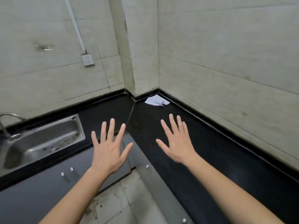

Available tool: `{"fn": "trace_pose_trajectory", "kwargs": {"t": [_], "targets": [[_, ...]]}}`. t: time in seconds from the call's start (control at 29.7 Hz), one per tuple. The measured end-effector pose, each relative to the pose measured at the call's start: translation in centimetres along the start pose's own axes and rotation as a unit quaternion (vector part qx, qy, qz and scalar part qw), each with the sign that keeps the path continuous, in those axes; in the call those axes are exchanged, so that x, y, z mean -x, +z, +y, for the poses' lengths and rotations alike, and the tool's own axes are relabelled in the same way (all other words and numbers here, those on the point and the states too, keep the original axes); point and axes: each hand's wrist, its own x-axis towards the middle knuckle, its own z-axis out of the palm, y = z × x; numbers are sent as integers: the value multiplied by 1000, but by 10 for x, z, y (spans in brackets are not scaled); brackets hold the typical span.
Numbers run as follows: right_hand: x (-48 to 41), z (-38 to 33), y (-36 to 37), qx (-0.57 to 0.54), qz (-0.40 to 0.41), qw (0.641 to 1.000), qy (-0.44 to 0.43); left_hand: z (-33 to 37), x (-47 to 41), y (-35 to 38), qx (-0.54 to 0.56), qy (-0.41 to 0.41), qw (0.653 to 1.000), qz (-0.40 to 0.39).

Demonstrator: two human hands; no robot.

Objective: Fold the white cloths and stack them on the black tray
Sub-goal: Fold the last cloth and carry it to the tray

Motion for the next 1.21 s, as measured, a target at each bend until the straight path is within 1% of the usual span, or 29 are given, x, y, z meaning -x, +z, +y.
{"fn": "trace_pose_trajectory", "kwargs": {"t": [0.13, 0.2, 0.3, 0.4, 0.5, 0.57, 0.67, 0.74, 0.81, 0.94, 1.11, 1.21], "targets": [[-59, -13, 31, -6, -7, 1000, -6, -38, -47, 34, 9, -8, 1000, -8], [-90, -9, 47, -1, -4, 1000, 2, -46, -76, 55, 9, 5, 1000, -11], [-143, 3, 75, -3, -1, 1000, 24, -52, -130, 89, 2, 36, 999, -23], [-199, 18, 99, -12, -4, 999, 43, -54, -188, 118, -6, 51, 998, -40], [-256, 31, 112, -23, -23, 998, 57, -57, -251, 134, -9, 70, 996, -56], [-293, 41, 117, -25, -12, 998, 55, -58, -293, 141, -14, 85, 995, -56], [-342, 55, 128, -33, -23, 996, 73, -62, -351, 155, -2, 85, 994, -68], [-360, 61, 140, -37, -38, 995, 87, -63, -375, 170, 14, 75, 993, -90], [-378, 67, 157, -56, -60, 991, 108, -65, -399, 190, 31, 83, 990, -106], [-410, 75, 196, -94, -141, 973, 158, -67, -454, 239, 21, 101, 976, -191], [-457, 85, 251, -97, -211, 946, 225, -64, -530, 314, 29, 170, 953, -251], [-490, 89, 284, -102, -226, 936, 248, -58, -579, 359, 26, 222, 933, -282]]}}
